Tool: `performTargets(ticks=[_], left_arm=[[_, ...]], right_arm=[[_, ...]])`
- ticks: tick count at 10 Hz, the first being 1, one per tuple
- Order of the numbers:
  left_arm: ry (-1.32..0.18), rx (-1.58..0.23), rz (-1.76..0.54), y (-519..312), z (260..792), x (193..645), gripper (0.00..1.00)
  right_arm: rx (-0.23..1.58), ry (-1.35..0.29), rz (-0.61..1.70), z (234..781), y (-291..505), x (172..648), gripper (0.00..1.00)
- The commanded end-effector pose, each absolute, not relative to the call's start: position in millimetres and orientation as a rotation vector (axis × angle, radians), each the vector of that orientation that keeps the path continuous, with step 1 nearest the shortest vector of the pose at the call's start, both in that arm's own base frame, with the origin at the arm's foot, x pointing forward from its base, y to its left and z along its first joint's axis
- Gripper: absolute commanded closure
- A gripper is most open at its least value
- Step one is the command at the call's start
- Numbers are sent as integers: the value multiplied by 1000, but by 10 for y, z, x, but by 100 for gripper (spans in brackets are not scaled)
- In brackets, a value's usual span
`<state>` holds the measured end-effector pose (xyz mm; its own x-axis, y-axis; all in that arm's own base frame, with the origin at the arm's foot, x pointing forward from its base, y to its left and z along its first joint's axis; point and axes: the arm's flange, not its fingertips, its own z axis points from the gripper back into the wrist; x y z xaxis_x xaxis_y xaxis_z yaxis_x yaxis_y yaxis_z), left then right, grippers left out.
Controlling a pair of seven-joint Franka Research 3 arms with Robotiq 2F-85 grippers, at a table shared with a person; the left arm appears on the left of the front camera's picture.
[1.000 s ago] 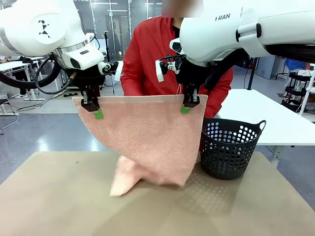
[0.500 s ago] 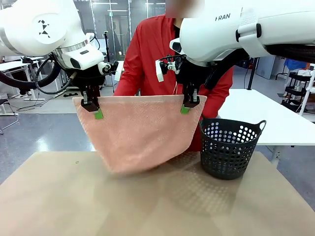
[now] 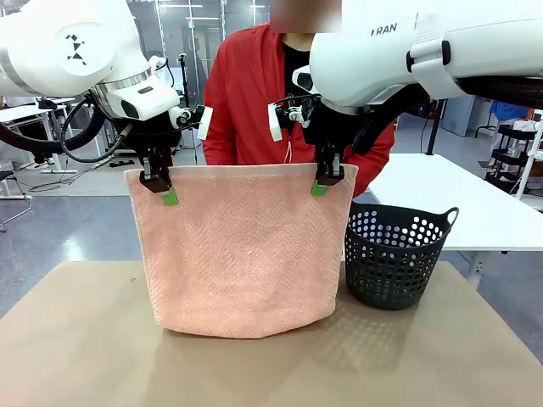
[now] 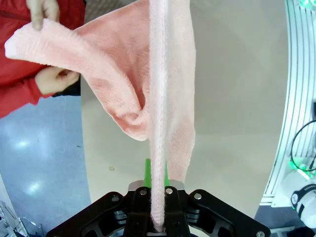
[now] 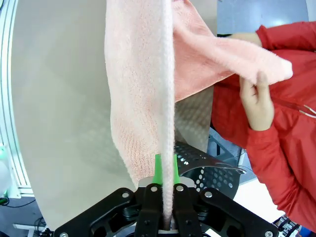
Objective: Fold the towel.
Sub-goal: Release the end of the 100 cm Hotel Towel you were holding and grab the top end of the folded side.
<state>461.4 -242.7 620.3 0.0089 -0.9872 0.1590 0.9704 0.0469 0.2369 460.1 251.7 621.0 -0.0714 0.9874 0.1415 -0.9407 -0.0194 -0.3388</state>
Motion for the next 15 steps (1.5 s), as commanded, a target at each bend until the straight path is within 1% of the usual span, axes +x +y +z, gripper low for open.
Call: performTargets(ticks=[1, 15], left_arm=[[-317, 69, -1532, -2433, 6225, 4627, 100], [-317, 69, -1532, -2433, 6225, 4627, 100]], right_arm=[[-161, -392, 1597, 6226, 2506, 4609, 100], [-161, -392, 1597, 6226, 2506, 4609, 100]])
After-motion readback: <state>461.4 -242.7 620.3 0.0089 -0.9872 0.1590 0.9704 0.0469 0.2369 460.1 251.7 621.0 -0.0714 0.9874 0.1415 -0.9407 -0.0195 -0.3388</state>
